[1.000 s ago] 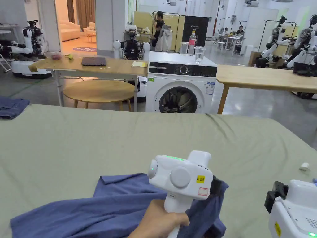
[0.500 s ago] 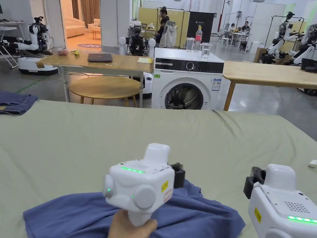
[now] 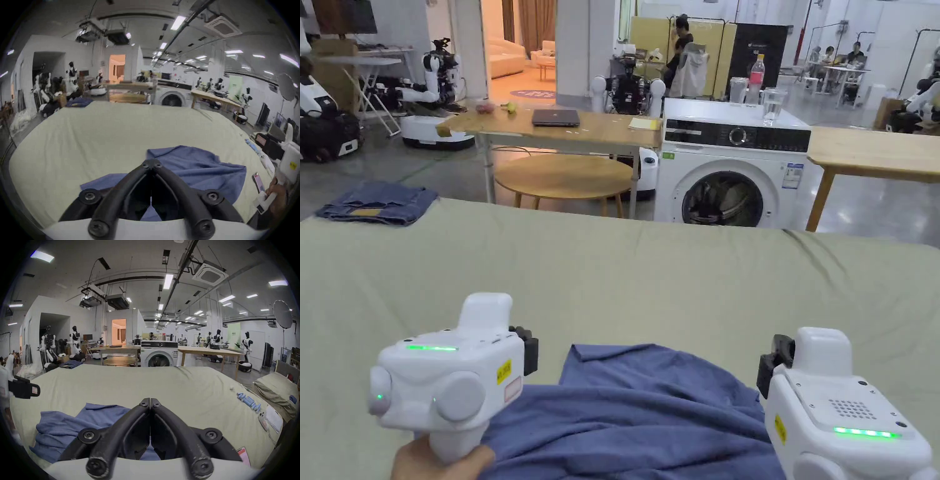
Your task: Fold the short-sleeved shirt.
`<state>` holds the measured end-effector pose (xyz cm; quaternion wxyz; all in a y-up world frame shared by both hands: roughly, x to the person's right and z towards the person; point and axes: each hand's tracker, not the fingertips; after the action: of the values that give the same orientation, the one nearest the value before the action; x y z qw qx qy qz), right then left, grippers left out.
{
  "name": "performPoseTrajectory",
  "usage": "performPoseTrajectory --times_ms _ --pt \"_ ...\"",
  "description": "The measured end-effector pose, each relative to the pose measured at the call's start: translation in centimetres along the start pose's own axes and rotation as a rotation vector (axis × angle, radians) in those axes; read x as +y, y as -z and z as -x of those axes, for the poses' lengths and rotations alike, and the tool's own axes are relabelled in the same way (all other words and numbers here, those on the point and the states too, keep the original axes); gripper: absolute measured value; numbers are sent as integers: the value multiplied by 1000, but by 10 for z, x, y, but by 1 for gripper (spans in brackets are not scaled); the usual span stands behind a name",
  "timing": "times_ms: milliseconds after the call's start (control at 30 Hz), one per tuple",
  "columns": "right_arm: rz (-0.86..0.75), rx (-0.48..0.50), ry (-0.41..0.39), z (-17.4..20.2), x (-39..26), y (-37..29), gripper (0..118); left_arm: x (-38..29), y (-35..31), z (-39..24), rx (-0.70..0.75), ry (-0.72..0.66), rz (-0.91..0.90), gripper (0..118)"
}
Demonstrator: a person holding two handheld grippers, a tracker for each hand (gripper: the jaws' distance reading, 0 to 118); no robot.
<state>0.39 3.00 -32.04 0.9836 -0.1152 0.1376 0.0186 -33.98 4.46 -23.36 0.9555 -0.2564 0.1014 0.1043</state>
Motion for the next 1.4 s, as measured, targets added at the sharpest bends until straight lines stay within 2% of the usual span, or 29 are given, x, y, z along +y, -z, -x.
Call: performPoseTrajectory --times_ms 133,200,333,500,633,767,867,933,1000,1033,1100,1133,1400 --pt "7 30 -7 5 -1 5 0 13 14 56 47 -74 103 0" --pt "17 37 -19 8 -2 6 0 16 27 81 46 -112 209 2" --pt "31 50 -24 11 -5 11 0 11 46 117 56 -208 331 49" --pt "57 58 -36 14 -10 16 0 -11 75 142 124 -242 479 57" --pt "78 58 -45 14 -14 21 0 -33 94 146 179 -239 551 57" --pt "100 54 -50 12 -19 27 0 -44 113 153 204 -227 545 57" --pt "113 52 -46 10 -21 29 0 -43 114 140 238 -101 525 54" --pt "124 53 -45 9 -22 32 0 -43 116 138 236 -80 523 51" --pt "131 50 -47 7 -24 34 0 -41 115 142 229 -85 520 45" --pt "134 48 -48 7 -25 36 0 -41 115 145 226 -92 515 36" --pt "142 44 -50 4 -26 39 0 -40 115 145 219 -88 502 15" --pt "147 41 -48 3 -26 41 0 -41 115 144 206 -65 492 0" --pt "238 21 -40 -22 -7 80 0 -36 100 137 191 -3 444 0"
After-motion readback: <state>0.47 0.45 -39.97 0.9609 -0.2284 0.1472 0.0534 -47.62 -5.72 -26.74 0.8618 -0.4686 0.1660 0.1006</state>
